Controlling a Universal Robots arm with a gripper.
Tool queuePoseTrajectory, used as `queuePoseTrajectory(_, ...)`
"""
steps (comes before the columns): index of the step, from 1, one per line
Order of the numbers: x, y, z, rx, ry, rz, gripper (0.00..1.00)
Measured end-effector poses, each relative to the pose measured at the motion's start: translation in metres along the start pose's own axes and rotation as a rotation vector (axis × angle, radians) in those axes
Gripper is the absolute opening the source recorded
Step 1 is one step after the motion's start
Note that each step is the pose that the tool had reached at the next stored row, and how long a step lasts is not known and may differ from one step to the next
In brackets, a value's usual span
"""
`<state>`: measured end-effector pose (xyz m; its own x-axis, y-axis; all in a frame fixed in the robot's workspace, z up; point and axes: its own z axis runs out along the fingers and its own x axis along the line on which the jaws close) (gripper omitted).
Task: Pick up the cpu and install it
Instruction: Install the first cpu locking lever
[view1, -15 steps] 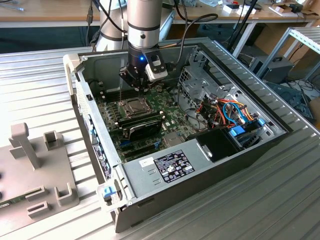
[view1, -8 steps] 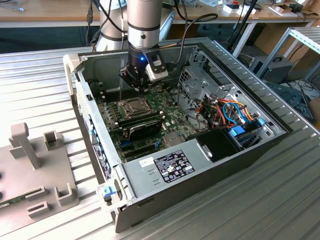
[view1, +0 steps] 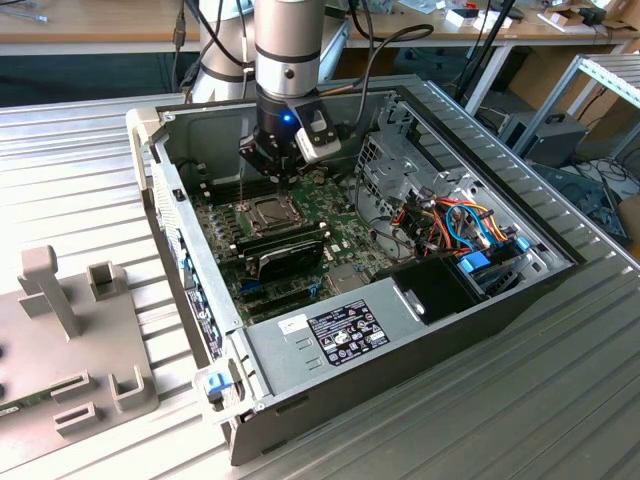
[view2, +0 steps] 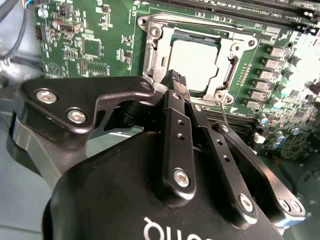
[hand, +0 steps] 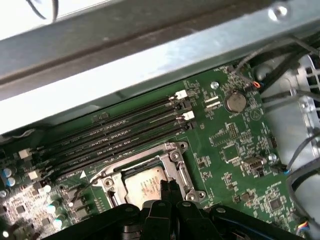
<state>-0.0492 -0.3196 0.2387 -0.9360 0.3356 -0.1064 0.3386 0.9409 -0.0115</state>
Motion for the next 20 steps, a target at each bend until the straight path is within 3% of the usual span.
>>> queuePoseTrajectory(6, 0.0, 0.0, 0.0, -0.0131, -0.0015, -0.122, 0.11)
queuePoseTrajectory(20, 0.0, 0.0, 0.0, -0.0135, -0.0014, -0.126, 0.11)
